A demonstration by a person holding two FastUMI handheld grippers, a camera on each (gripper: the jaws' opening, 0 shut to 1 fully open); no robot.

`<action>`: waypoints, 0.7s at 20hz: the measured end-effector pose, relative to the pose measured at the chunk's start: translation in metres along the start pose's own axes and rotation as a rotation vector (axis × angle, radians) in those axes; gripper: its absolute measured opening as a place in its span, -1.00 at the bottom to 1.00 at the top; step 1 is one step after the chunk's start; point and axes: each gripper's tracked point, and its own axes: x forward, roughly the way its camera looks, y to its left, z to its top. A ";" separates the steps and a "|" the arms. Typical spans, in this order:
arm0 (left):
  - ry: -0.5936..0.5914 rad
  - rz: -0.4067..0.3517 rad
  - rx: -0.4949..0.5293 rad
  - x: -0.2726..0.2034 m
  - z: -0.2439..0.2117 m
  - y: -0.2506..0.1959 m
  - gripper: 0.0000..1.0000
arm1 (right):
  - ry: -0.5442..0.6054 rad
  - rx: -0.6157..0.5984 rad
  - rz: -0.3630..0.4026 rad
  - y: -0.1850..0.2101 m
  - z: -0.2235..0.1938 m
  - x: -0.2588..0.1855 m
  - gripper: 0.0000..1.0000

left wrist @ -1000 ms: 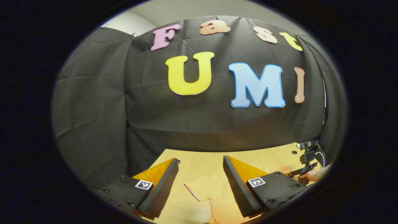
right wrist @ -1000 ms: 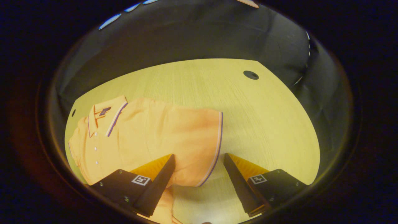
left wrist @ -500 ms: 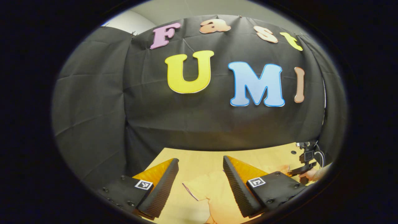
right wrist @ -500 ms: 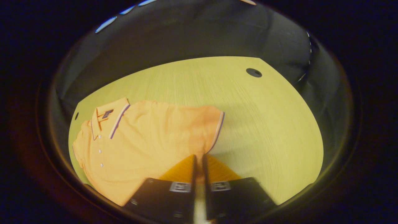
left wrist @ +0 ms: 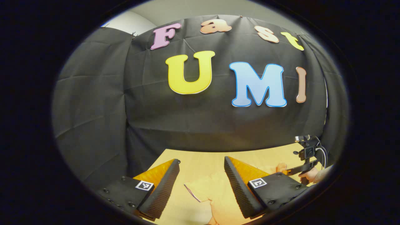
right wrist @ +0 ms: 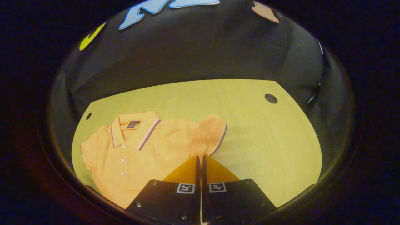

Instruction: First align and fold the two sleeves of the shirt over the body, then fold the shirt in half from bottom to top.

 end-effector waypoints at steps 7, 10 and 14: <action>0.000 0.006 -0.001 -0.001 0.000 0.005 0.90 | 0.021 -0.118 0.185 0.097 -0.013 -0.007 -0.95; -0.001 0.010 0.001 -0.002 0.000 0.007 0.90 | 0.055 -0.171 0.198 0.111 -0.029 -0.004 -0.95; -0.001 0.013 -0.001 -0.002 -0.001 0.009 0.84 | 0.105 -0.215 0.213 0.121 -0.048 -0.003 -0.86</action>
